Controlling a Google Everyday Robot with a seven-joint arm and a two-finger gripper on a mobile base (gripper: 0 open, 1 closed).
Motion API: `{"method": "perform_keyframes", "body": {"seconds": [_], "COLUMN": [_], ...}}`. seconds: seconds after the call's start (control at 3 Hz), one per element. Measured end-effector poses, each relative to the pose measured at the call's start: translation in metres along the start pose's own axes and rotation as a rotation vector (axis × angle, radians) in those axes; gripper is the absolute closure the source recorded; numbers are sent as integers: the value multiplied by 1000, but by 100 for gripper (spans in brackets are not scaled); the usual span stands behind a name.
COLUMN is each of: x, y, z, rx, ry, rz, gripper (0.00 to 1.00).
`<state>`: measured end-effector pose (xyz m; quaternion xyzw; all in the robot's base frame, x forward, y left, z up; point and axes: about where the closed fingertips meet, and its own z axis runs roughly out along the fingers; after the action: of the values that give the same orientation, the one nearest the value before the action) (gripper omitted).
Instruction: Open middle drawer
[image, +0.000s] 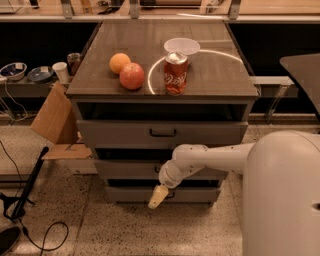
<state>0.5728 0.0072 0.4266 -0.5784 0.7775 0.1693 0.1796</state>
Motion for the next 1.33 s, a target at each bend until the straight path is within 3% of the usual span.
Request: {"method": "perform_keyframes", "body": {"seconds": [1.33], "x": [25], "y": [12], "z": [13], "rx": [-69], "ry": [46], "rz": [23], "gripper": [0]}}
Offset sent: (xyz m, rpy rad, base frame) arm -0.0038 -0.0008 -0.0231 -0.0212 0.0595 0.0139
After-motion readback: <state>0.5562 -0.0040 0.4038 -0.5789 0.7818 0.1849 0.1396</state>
